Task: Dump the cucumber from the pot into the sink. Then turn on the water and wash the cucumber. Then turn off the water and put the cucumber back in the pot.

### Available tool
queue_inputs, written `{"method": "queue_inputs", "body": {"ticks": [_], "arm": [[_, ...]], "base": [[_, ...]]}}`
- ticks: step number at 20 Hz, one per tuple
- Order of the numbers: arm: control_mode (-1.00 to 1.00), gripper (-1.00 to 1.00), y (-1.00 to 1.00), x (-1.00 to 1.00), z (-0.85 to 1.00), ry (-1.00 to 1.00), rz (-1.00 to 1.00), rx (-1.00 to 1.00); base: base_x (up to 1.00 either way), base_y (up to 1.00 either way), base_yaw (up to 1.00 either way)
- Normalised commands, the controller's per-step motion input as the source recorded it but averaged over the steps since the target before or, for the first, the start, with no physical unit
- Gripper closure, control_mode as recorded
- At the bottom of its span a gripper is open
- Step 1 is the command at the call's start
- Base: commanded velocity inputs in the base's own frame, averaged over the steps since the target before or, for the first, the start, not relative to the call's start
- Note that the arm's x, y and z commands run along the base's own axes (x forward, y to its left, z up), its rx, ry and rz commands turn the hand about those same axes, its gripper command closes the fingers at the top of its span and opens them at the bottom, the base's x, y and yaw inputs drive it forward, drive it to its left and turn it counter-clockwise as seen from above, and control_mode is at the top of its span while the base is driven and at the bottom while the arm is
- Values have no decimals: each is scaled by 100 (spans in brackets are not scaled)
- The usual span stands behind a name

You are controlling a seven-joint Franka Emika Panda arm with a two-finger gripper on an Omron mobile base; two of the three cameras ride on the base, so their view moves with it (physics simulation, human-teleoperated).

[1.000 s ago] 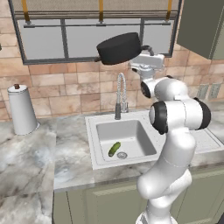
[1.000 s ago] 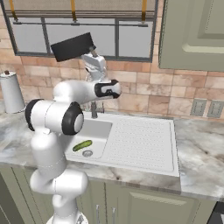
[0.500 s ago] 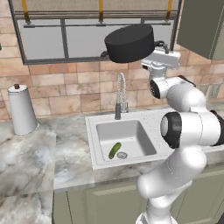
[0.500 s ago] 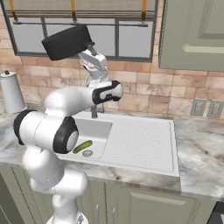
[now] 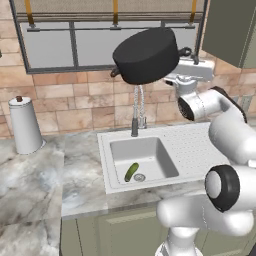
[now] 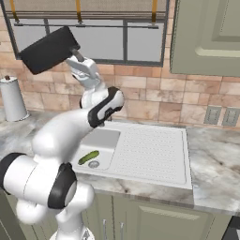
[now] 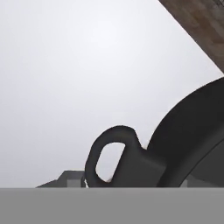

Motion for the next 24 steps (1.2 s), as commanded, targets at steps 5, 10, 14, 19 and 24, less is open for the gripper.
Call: {"method": "queue_inputs", "body": {"ticks": [5,10,14,19,24], "arm": [[-100,100,75,-100,0,-10,0,-48],[-100,100,47,-70,0,-21,-4,-58],[-100,100,26,-37,3,-24,-1,-57],[-100,100,1,-32,5,-20,-4,-55],[-100,100,-5,-24,0,-3,-16,-50]], "base": [[0,0,0],[0,0,0],[0,0,0],[0,0,0],[0,0,0]]}}
